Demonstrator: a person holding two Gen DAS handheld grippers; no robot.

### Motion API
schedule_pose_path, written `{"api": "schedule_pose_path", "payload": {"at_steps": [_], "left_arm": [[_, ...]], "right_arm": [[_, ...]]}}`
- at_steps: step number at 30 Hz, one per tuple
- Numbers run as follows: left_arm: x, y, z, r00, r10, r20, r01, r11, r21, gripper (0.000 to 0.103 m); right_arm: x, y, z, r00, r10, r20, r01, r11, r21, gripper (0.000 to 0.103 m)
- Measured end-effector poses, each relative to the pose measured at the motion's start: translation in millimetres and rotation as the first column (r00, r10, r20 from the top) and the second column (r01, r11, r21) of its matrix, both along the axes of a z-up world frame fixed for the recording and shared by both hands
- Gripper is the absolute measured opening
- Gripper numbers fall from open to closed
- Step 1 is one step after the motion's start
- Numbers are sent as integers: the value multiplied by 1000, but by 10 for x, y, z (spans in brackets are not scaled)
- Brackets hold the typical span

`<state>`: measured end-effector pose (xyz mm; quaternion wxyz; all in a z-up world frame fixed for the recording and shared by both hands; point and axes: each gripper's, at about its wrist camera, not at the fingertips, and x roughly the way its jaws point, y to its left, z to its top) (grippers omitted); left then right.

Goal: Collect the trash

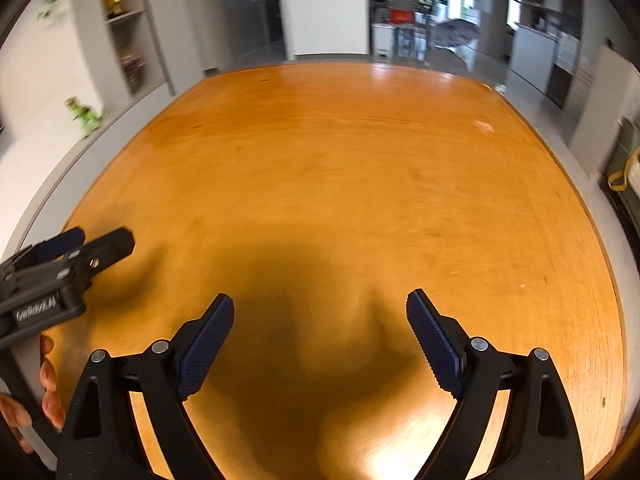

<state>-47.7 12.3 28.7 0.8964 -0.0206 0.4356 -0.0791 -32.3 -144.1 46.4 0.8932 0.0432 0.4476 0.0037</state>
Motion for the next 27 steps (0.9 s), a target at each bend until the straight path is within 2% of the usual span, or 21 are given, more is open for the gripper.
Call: {"api": "schedule_pose_path", "payload": {"at_steps": [5, 11, 16, 20, 27], "left_arm": [[222, -160, -124, 1000, -22, -15, 22, 1000, 6, 97], [329, -173, -282, 999, -19, -41, 19, 1000, 9, 97], [376, -215, -377, 999, -11, -45, 12, 1000, 21, 97], [387, -218, -375, 999, -10, -44, 11, 1000, 13, 97], [398, -321, -400, 998, -9, -59, 14, 996, 87, 97]], "right_arm": [[163, -284, -169, 999, -41, -25, 41, 999, 8, 88], [182, -196, -260, 1000, -27, -12, 27, 998, -55, 90], [229, -203, -283, 999, -36, -12, 35, 998, -54, 99], [300, -255, -287, 999, -42, -15, 41, 998, -55, 100], [330, -237, -282, 999, -42, -16, 41, 998, -55, 100]]}}
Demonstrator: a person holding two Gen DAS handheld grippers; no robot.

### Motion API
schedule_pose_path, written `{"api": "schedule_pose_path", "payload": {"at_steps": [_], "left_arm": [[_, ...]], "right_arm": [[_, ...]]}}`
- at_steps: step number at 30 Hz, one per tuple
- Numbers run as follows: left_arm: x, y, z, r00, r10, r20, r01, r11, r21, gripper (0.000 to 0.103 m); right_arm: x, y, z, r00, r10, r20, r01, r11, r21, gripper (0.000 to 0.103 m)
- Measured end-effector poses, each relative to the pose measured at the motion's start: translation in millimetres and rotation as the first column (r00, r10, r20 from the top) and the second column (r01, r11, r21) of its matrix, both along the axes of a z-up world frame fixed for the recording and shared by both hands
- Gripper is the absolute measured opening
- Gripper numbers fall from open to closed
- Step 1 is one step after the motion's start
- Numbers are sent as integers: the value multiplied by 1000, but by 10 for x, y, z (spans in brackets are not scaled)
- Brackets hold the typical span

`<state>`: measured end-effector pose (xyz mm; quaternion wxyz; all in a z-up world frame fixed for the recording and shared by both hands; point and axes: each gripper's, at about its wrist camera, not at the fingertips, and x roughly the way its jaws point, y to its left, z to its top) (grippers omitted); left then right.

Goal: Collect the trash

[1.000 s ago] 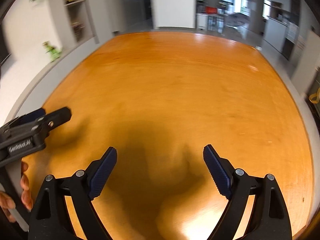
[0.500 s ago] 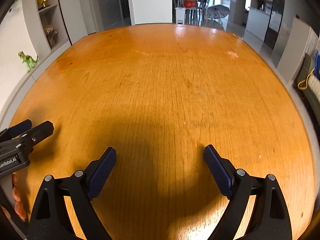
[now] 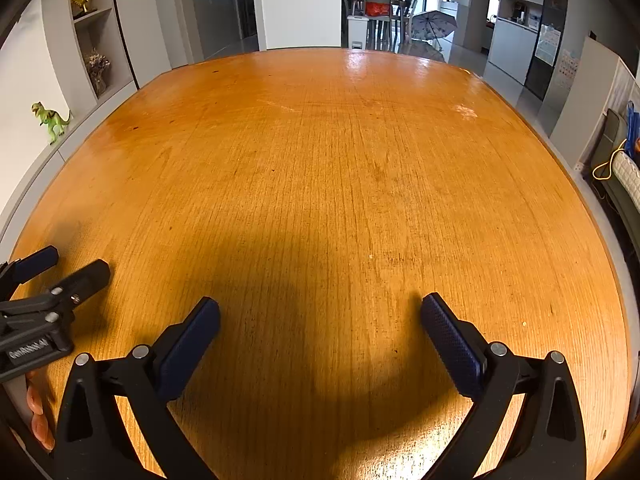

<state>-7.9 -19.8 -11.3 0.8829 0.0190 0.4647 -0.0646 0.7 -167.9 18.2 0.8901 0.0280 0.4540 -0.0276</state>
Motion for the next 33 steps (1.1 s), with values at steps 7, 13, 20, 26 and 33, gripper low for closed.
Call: {"api": "schedule_pose_path", "payload": {"at_steps": [7, 13, 20, 26, 33], "left_arm": [[25, -82, -3, 1000, -1, -7, 2, 999, 44, 97], [26, -88, -6, 1000, -1, -7, 1, 999, 44, 97], [22, -89, -5, 1000, -1, -6, 1, 999, 44, 97], [23, -89, -5, 1000, -1, -6, 1, 999, 45, 97], [19, -91, -2, 1000, 0, -6, 1, 999, 44, 97]], "right_arm": [[-7, -7, -3, 1000, -2, 0, 2, 1000, 0, 100], [-3, -2, -9, 1000, -1, 0, 1, 1000, 0, 100], [0, -5, -6, 1000, -1, 0, 1, 1000, 0, 100], [-2, -4, -7, 1000, -1, 0, 1, 1000, -1, 101], [1, -5, -4, 1000, -1, 0, 1, 1000, 0, 100]]}}
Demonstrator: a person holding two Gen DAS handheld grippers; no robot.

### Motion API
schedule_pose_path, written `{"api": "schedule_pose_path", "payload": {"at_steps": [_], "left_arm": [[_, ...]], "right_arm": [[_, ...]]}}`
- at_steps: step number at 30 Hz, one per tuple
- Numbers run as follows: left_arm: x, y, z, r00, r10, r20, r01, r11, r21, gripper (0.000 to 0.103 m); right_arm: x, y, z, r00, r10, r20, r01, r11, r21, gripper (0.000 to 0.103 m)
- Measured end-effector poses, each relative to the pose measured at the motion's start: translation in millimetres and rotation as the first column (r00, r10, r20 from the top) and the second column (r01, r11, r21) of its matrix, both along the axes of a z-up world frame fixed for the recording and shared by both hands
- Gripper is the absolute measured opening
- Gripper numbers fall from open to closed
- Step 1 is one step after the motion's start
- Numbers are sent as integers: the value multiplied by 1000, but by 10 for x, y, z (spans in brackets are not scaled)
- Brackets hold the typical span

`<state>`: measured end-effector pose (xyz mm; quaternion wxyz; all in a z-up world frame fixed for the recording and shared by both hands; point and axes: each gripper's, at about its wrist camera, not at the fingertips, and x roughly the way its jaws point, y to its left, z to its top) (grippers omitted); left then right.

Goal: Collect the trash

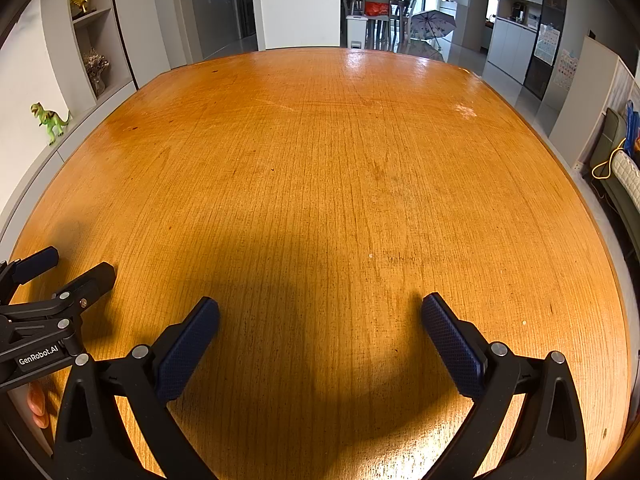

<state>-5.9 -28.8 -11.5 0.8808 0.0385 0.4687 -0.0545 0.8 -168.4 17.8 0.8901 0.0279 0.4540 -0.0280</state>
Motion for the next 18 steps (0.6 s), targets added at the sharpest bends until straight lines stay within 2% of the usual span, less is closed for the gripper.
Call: {"api": "schedule_pose_path", "payload": {"at_steps": [18], "left_arm": [[1, -1, 2, 1000, -1, 1, 1, 1000, 2, 97]], "right_arm": [[1, -1, 4, 1000, 0, 0, 0, 1000, 0, 101]]}}
